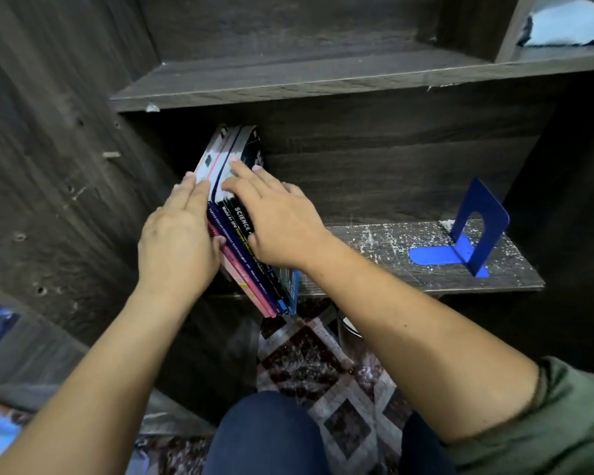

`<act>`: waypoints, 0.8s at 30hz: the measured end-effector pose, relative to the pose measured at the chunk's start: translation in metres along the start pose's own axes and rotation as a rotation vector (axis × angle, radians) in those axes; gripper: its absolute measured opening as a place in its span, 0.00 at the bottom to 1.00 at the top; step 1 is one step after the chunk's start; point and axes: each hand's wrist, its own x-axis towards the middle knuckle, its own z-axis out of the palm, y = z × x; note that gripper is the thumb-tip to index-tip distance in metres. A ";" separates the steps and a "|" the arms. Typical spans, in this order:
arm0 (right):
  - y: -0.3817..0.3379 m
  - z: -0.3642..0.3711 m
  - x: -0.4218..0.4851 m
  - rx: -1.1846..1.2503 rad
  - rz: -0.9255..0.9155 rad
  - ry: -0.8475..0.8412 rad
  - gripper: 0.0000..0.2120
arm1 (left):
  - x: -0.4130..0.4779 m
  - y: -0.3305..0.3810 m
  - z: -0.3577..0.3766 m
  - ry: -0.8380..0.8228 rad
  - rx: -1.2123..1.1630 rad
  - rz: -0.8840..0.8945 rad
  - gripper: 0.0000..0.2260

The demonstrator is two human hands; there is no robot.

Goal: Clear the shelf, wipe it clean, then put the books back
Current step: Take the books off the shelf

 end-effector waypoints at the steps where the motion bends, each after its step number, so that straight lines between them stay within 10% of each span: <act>1: 0.000 0.000 0.001 0.029 0.004 0.003 0.34 | 0.001 0.001 0.001 -0.004 0.023 0.008 0.38; 24: 0.008 -0.009 0.008 0.040 0.024 -0.081 0.38 | 0.008 -0.002 -0.014 0.019 -0.274 -0.134 0.32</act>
